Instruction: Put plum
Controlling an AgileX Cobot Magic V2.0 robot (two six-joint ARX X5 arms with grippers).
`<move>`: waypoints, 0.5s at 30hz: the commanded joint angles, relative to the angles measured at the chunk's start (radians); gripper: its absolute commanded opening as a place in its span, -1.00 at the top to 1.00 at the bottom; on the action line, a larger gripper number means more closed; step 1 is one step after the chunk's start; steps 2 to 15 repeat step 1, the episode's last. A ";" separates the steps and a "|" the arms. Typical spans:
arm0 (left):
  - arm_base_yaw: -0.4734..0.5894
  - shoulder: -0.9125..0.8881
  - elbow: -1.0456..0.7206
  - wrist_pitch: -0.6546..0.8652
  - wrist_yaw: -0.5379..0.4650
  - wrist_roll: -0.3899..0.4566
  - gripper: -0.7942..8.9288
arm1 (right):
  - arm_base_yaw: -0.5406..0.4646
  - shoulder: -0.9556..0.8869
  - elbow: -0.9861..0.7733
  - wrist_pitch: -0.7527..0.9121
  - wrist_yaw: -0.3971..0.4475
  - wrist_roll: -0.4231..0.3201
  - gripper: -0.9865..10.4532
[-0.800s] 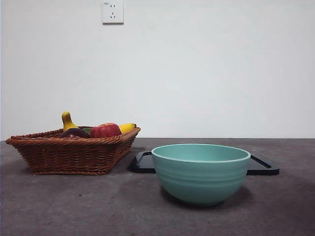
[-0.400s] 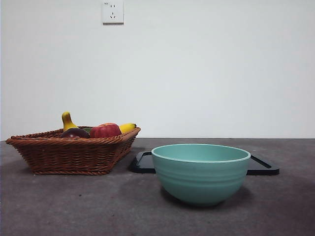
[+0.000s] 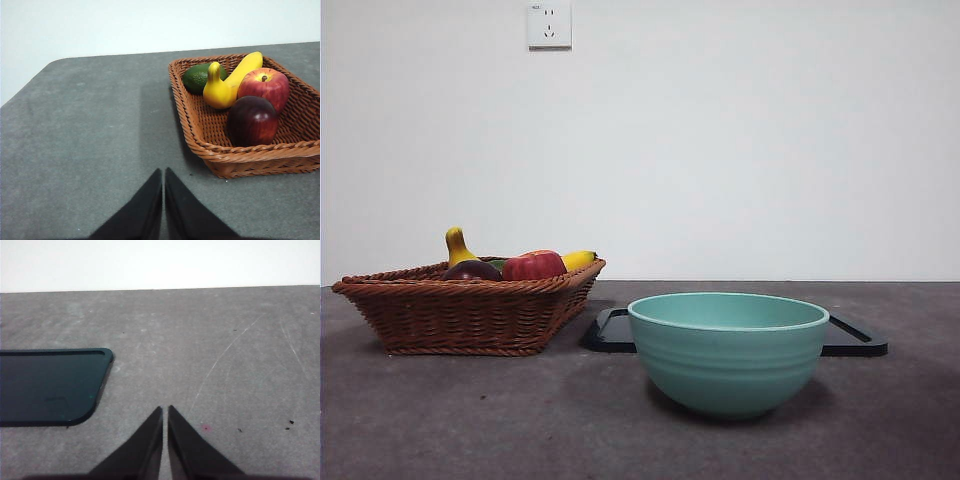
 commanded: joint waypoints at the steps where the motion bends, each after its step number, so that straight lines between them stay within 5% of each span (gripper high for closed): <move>1: 0.001 -0.002 -0.021 -0.006 -0.004 -0.002 0.82 | 0.000 -0.003 -0.005 0.010 0.001 0.003 0.82; 15: 0.001 -0.002 -0.021 -0.006 -0.004 -0.002 0.82 | 0.000 -0.003 -0.005 0.010 0.001 0.003 0.82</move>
